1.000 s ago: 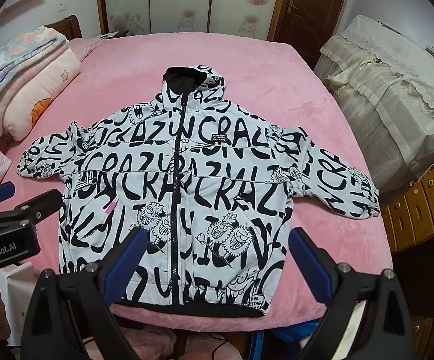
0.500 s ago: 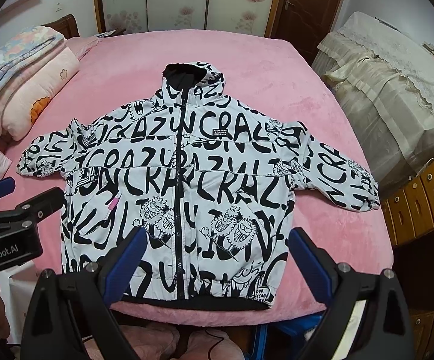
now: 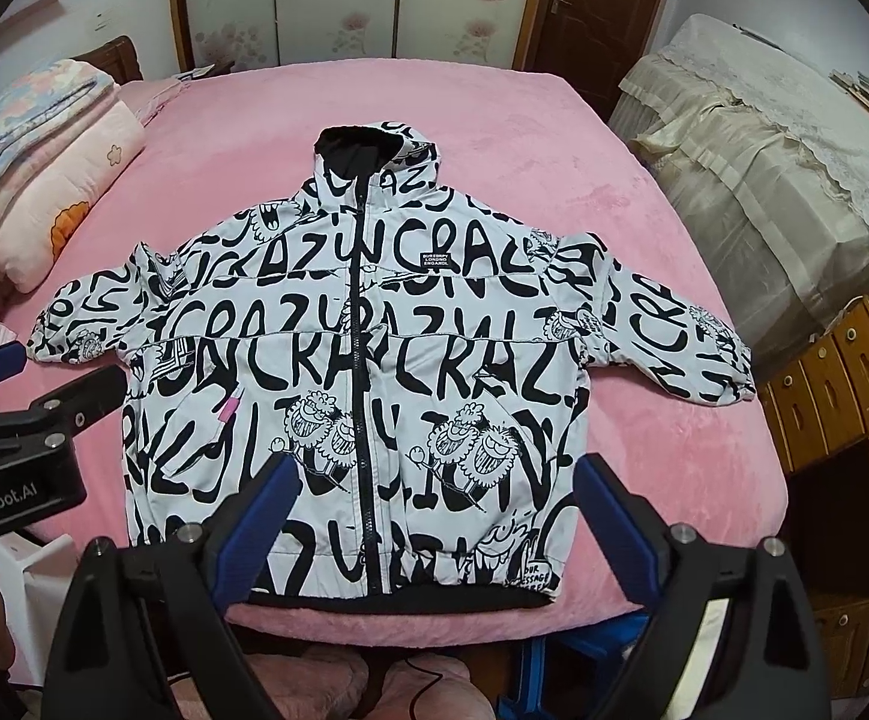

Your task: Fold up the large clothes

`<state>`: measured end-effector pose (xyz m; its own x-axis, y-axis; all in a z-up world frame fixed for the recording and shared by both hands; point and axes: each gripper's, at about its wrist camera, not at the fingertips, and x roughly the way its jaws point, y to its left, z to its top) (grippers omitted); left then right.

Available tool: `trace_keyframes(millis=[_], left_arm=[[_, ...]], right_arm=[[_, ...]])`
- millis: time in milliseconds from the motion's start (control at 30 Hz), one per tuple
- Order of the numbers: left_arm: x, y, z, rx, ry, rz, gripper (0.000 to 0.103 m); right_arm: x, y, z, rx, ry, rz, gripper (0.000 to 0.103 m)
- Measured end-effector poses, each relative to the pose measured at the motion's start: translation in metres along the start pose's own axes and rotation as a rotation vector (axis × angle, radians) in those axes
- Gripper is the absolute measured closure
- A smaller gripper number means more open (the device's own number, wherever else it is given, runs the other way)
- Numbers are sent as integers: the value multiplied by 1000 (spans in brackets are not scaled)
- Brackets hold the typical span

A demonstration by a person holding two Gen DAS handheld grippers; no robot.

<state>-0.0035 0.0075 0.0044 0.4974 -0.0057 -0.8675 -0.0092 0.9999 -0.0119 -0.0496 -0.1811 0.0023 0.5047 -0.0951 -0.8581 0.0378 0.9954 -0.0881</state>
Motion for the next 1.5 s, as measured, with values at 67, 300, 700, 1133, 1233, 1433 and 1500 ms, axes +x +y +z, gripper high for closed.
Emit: trace_keyframes(millis=[67, 300, 700, 1133, 1233, 1433, 1500], left_arm=[[0, 1, 2, 12, -5, -1, 3], [0, -3, 5, 57, -27, -1, 3], [2, -24, 16, 108, -65, -16, 3], [4, -99, 50, 204, -135, 21, 3], [7, -131, 67, 225, -150, 48, 3], [14, -192, 110, 200, -150, 48, 3], [18, -209, 125, 167, -141, 32, 3]], right_arm=[[-2, 2, 1, 11, 1, -5, 10], [-2, 3, -1, 54, 6, -16, 11], [-6, -13, -1, 123, -12, -34, 14], [16, -87, 15, 230, -51, -1, 14], [24, -118, 28, 253, -68, 28, 14], [47, -182, 54, 271, -74, 84, 14], [57, -200, 61, 269, -72, 97, 14]])
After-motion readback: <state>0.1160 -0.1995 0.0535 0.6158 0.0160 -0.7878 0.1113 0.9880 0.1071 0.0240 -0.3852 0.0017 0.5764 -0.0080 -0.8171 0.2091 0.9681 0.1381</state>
